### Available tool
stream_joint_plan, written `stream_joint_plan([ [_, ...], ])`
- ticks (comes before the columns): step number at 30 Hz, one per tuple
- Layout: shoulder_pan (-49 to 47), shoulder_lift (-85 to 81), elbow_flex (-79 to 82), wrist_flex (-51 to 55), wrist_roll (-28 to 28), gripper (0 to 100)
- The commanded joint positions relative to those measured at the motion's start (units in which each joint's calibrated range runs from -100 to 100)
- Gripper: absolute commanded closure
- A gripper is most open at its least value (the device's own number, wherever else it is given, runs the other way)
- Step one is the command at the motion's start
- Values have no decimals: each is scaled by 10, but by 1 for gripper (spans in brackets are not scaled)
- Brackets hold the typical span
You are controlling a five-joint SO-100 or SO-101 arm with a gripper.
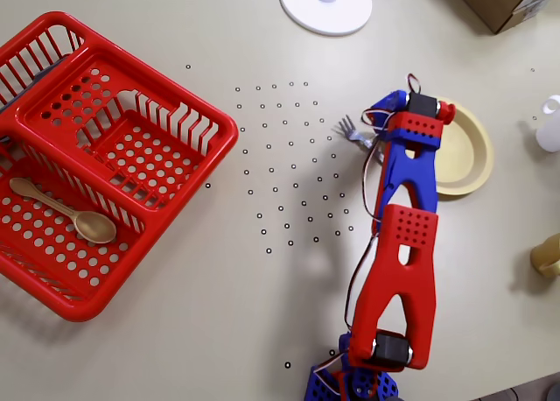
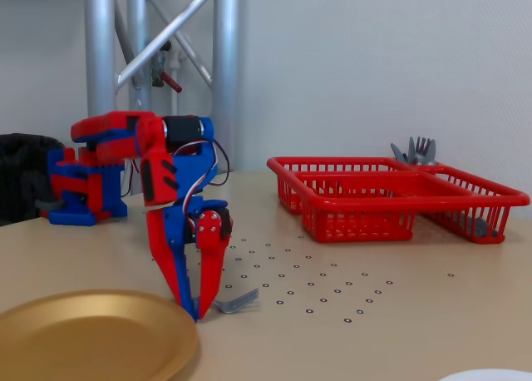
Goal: Push the fork on the left side of the plate
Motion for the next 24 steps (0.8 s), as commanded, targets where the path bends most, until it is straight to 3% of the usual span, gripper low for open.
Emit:
stream_joint_plan([
  [1,11,-18,-43,-3,4,100],
  [24,-40,-75,-68,134,-25,100],
])
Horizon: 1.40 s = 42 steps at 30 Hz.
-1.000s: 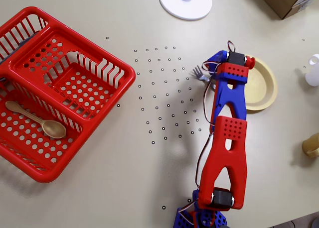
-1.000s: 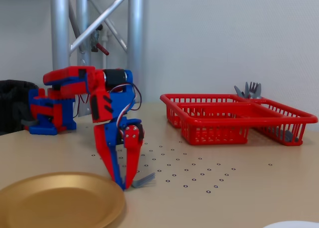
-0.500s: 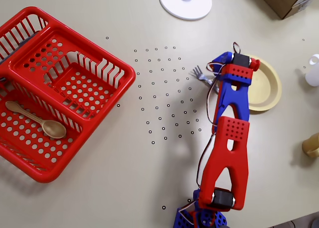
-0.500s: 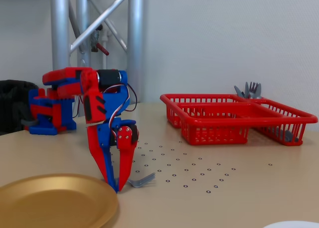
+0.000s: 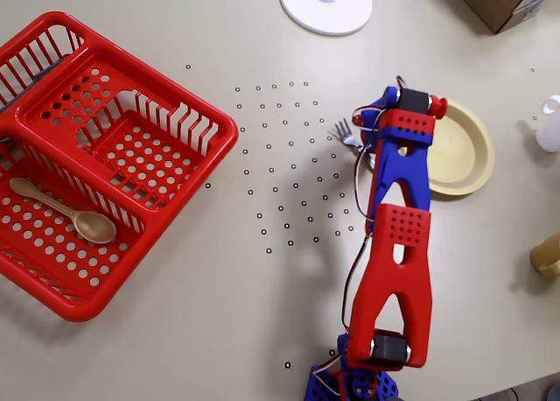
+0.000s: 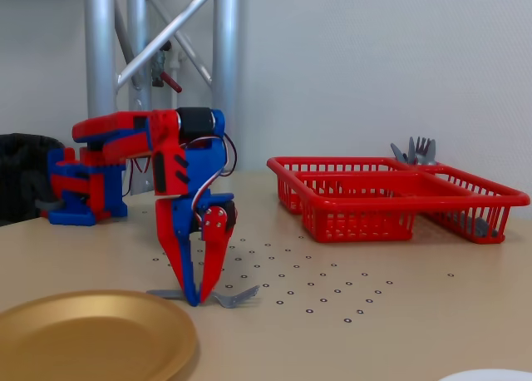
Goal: Push the fork on the left side of the plate
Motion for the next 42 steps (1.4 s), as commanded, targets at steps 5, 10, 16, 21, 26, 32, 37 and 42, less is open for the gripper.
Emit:
stream_joint_plan([
  [5,-20,-86,-41,43,-12,100],
  [10,-26,-94,-42,50,-15,100],
  [16,-24,-113,-32,58,-15,100],
  [21,-20,-192,4,74,-26,100],
  [26,-44,-267,67,87,-47,100],
  [32,-93,-219,50,84,-62,100],
  [37,-126,-180,20,82,-67,100],
  [42,-133,-137,1,82,-65,100],
])
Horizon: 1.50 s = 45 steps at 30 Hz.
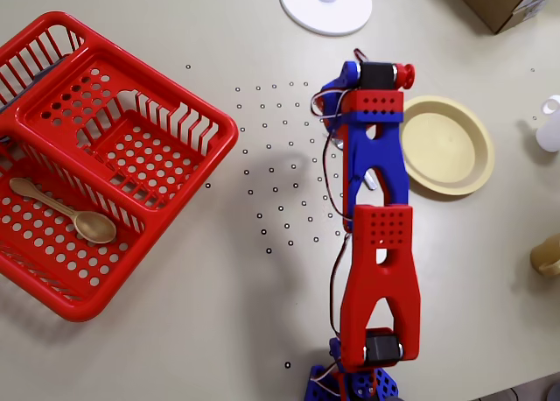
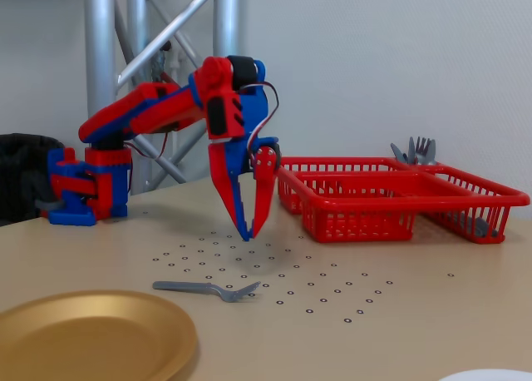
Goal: Push the fork on the left side of the plate
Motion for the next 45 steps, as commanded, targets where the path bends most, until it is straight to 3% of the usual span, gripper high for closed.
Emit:
stream_joint_plan([
  [1,-3,1,-63,5,-2,100],
  [28,73,116,-139,-35,28,100],
  [45,101,90,-140,-32,29,100],
])
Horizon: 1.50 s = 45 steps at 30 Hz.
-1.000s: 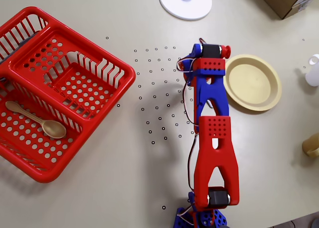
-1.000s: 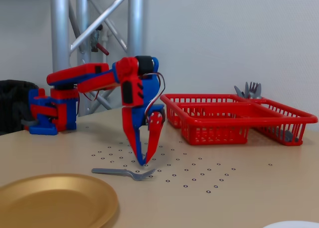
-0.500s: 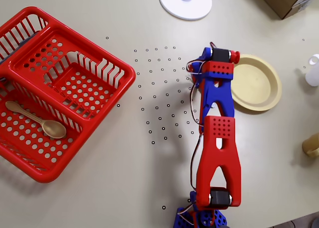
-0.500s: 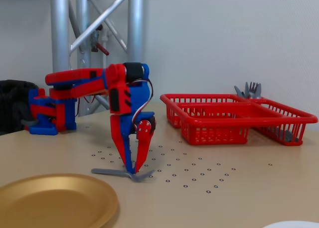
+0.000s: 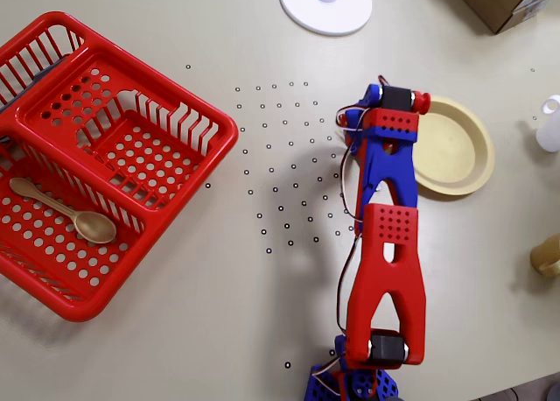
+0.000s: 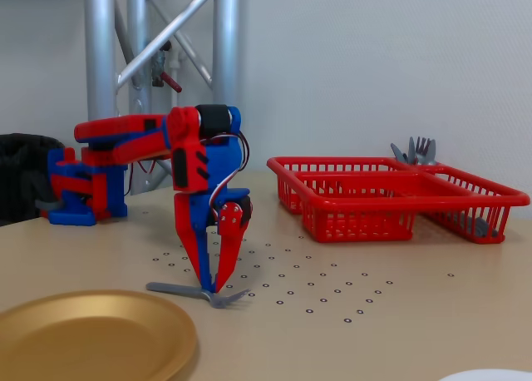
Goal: Push the fork on the left side of the plate
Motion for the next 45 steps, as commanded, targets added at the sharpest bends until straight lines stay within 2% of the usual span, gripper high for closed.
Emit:
stream_joint_plan([
  [1,13,-56,-41,-5,3,100],
  [16,1,-144,47,-7,-2,100],
  [33,2,-55,1,28,-14,100],
  [45,33,-20,-11,9,8,100],
])
